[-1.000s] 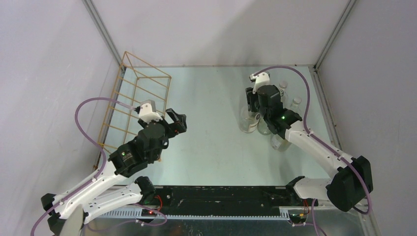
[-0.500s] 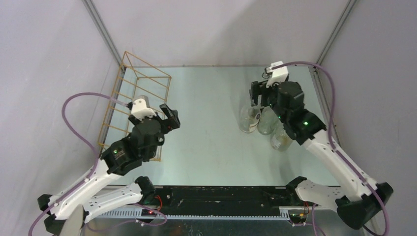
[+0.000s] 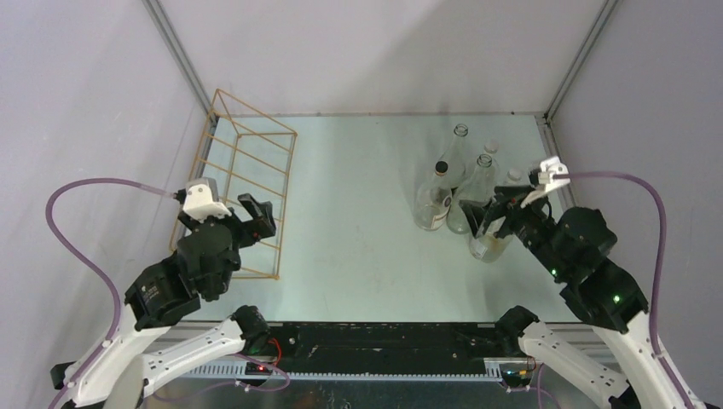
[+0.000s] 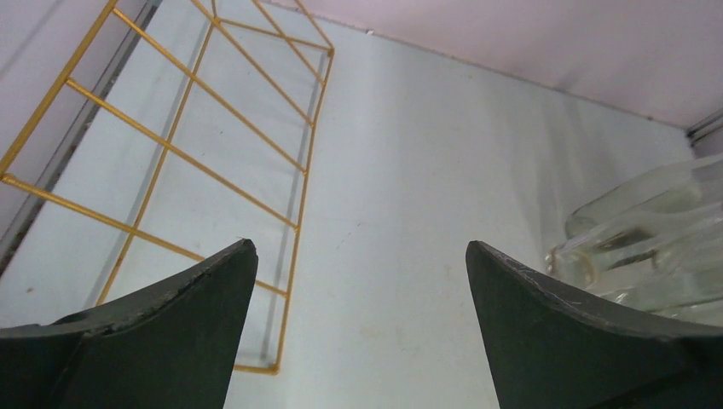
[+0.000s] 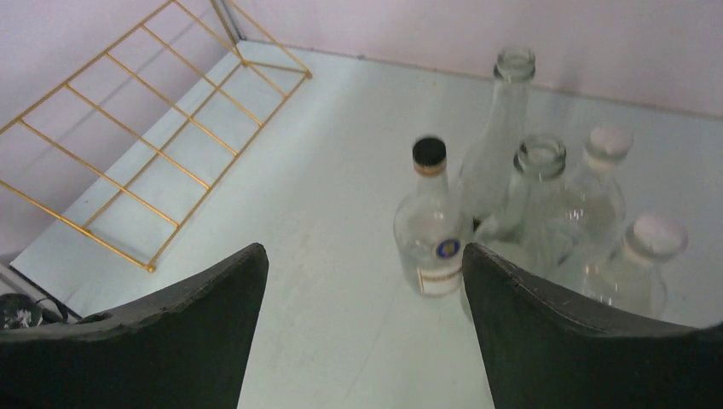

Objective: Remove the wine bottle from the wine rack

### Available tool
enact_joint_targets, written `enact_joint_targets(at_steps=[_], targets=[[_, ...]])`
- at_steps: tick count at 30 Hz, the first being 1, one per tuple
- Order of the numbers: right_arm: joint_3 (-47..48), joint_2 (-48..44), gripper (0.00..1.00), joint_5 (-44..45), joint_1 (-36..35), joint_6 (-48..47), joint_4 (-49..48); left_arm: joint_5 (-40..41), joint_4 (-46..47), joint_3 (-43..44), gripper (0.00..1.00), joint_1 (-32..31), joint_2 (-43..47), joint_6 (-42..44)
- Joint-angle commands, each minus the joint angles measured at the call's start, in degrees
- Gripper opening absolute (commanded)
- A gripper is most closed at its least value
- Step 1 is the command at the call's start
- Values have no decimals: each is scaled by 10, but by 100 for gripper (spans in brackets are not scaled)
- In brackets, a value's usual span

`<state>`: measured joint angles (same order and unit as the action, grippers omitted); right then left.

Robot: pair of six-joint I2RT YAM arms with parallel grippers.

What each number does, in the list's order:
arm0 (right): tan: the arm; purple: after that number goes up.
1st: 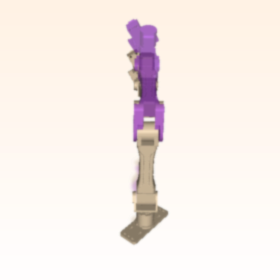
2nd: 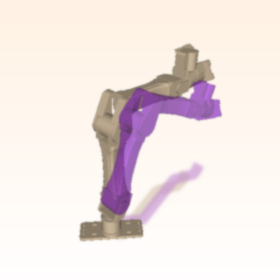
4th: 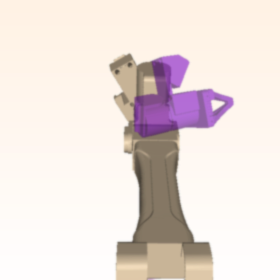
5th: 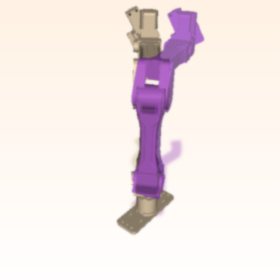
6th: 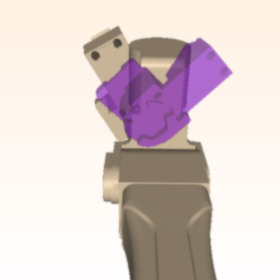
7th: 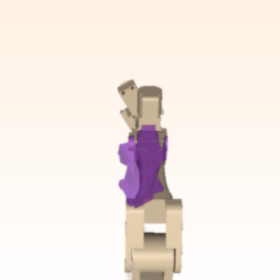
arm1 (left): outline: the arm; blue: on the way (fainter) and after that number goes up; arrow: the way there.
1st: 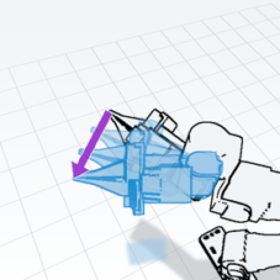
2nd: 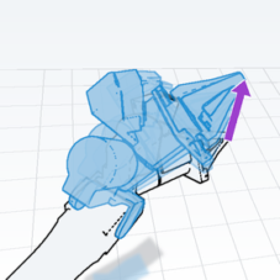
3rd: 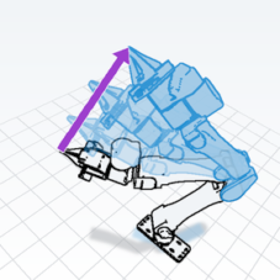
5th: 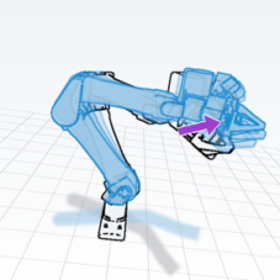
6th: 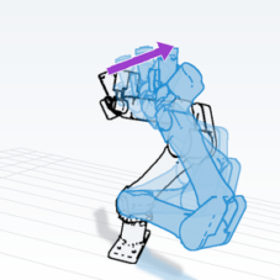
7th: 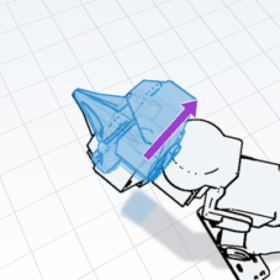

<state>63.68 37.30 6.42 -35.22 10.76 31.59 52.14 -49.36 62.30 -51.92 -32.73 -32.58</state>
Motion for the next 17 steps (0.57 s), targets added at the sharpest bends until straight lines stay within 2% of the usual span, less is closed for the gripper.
enact_joint_targets(at_steps=[1,11,17], targets=[[-43,-50,87,22,-3,36,61,-9,-60,-21,100,4,11,-9],[-68,-98,88,72,-3,62,88,-3,-108,-87,100,3,47,-14],[-68,-86,88,72,-3,45,75,-1,-70,-118,100,3,105,21]])
